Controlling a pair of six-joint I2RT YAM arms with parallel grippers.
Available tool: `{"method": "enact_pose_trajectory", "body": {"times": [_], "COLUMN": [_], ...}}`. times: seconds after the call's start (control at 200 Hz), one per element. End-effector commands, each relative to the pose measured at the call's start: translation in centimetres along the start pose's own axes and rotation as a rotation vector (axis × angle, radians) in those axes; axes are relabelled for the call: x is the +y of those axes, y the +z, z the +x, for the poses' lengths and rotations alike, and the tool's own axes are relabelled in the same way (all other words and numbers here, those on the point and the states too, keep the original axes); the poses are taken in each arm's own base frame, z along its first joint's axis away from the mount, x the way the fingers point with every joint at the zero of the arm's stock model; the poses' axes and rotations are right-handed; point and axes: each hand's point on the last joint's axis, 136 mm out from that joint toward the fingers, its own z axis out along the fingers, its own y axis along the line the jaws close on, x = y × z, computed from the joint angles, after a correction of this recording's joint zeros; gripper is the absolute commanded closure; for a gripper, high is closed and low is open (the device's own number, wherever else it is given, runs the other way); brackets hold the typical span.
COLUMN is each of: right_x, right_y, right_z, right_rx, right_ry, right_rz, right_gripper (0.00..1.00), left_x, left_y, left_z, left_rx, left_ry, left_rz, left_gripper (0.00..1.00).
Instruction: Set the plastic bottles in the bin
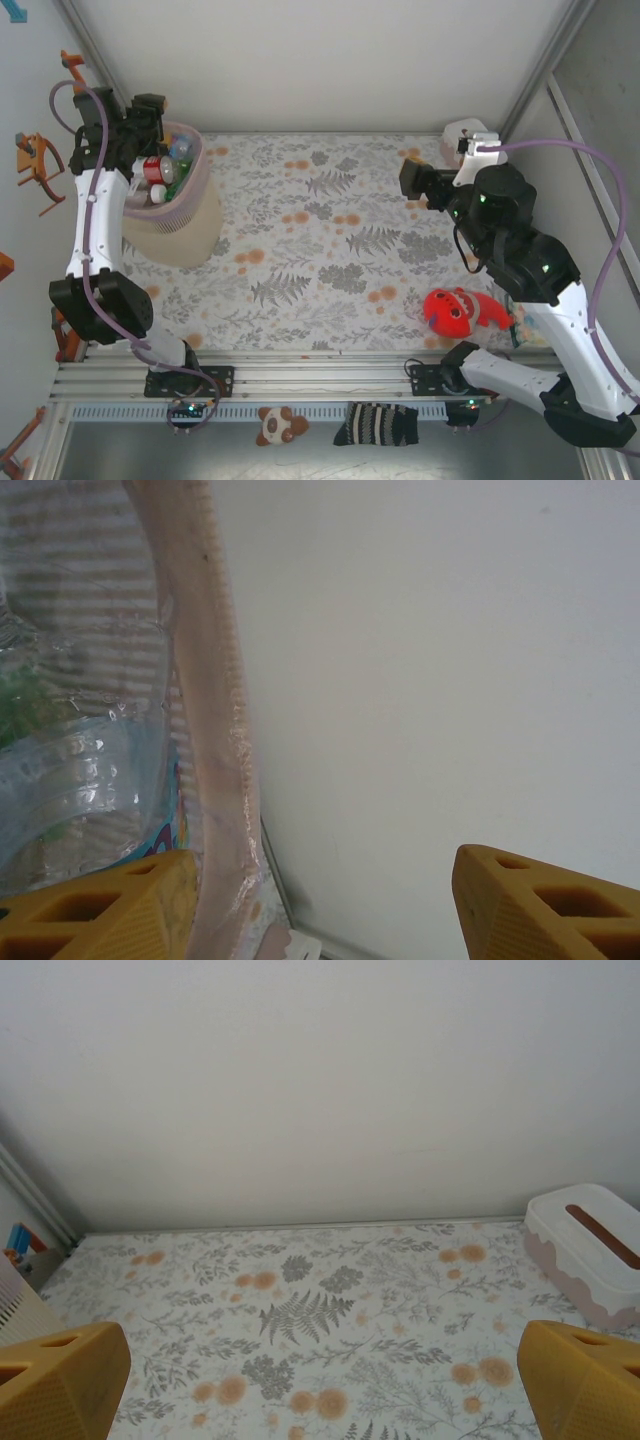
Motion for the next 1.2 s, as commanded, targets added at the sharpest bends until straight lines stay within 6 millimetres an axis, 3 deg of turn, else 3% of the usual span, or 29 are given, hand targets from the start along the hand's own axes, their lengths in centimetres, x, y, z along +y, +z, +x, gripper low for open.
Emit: {"method": "enact_pose_trajectory", "body": {"times": [0.0,0.125,0.401,0.541,0.656,1.001,1.087,1.197], "right_x": [-0.4,-0.5,-0.6,-1.1,-1.6,-3.2,-3.5,-4.0], "right_y": [-0.2,-0.5,-1.1,-1.5,-1.8,-1.8,-1.4,-1.0], "right_z": [-0.3,-0.5,-1.0,-0.9,-0.8,1.1,2.0,3.2], "right_rx": [-0.009,-0.012,-0.022,-0.026,-0.028,0.015,0.036,0.062], "right_ry": [-0.002,0.001,0.006,-0.011,-0.037,-0.176,-0.205,-0.231], "right_rz": [0.021,0.017,0.012,0.031,0.052,0.122,0.137,0.157], "right_gripper": [0.02,0.02,0.02,0.02,0.02,0.01,0.01,0.01], "left_x": [4.2,2.8,-2.5,-3.6,-3.3,1.6,4.0,7.6], "left_y": [0.4,-1.1,-6.3,-8.4,-10.2,-17.8,-19.0,-19.9], "left_z": [-0.3,-1.2,-2.2,-1.3,-0.2,3.7,4.8,5.3], "left_rx": [0.002,-0.034,-0.123,-0.122,-0.115,-0.198,-0.178,-0.183], "left_ry": [-0.017,-0.007,0.098,0.163,0.282,0.839,0.918,0.942], "left_rz": [-0.132,-0.095,0.014,0.055,0.075,0.084,0.049,-0.023], "left_gripper": [0.31,0.28,0.24,0.24,0.24,0.15,0.06,0.05]}}
